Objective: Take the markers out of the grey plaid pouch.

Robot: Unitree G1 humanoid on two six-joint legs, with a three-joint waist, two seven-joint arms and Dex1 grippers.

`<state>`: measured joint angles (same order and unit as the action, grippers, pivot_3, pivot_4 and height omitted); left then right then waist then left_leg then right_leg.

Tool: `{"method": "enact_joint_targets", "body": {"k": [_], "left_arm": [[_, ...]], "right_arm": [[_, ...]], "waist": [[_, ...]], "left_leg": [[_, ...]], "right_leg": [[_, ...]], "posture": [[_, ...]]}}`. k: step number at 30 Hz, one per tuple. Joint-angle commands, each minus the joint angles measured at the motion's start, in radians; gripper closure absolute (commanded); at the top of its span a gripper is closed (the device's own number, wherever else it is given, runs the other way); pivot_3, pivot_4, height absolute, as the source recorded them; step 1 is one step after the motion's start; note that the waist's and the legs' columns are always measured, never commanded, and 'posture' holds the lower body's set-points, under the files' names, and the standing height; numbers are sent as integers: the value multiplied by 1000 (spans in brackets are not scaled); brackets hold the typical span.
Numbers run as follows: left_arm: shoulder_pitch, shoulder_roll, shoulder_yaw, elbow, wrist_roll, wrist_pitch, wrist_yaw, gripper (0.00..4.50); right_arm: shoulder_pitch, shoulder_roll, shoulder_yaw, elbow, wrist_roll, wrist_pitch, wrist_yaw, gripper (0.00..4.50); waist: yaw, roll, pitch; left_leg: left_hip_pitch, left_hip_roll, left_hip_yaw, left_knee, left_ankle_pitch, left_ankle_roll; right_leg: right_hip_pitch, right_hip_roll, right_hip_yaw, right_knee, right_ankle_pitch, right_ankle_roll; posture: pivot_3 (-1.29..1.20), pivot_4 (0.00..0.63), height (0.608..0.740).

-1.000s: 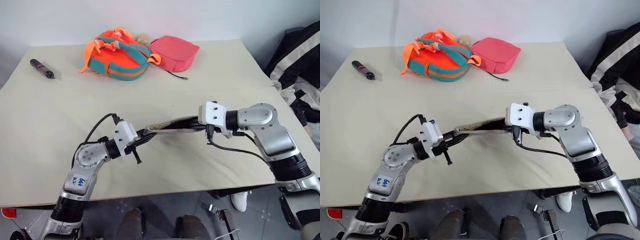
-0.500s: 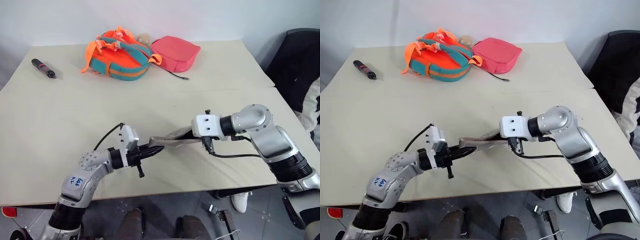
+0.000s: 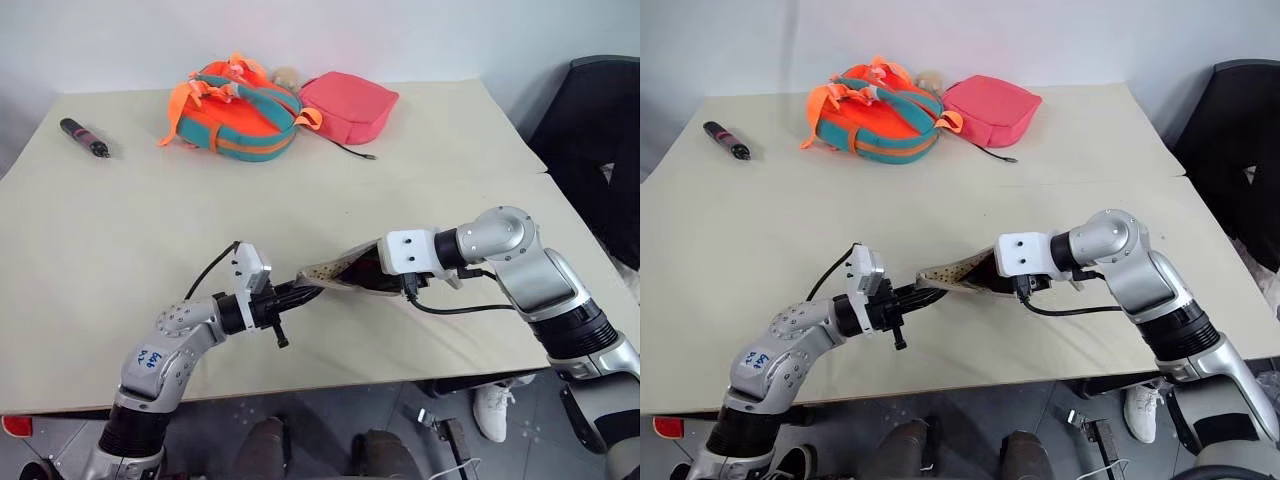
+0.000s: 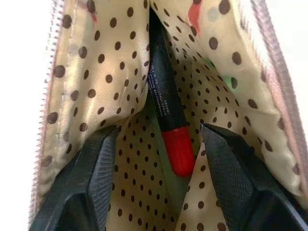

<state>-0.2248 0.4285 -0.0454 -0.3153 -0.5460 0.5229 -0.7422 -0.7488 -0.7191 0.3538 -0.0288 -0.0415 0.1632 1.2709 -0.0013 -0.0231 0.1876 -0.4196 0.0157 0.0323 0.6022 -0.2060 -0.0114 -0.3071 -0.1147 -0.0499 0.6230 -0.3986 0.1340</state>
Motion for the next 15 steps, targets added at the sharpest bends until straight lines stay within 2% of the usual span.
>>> {"method": "enact_joint_targets", "body": {"k": [1,3,7,15], "left_arm": [[0,-20,30,-47,-52,1,4,4500],[-5,-29,39,-47,-78,28,10,4500],[-20,-35,65,-47,-148,104,13,4500],[-107,-97,223,20,-475,353,118,4500]], "right_arm": [[-12,9,2,5,-14,-16,-9,2836],[-17,17,6,12,-29,-34,-19,3535],[-29,22,17,16,-40,-38,-1,3535],[-177,0,13,-38,54,125,183,3535]], "waist": [[0,0,0],[0,0,0],[0,0,0],[0,0,0]], "left_leg": [[0,0,0,0,0,0],[0,0,0,0,0,0],[0,0,0,0,0,0],[0,0,-1,2,0,0]], "right_leg": [[0,0,0,0,0,0],[0,0,0,0,0,0],[0,0,0,0,0,0],[0,0,0,1,0,0]], "posture": [[0,150,740],[0,150,740],[0,150,740],[0,150,740]]}}
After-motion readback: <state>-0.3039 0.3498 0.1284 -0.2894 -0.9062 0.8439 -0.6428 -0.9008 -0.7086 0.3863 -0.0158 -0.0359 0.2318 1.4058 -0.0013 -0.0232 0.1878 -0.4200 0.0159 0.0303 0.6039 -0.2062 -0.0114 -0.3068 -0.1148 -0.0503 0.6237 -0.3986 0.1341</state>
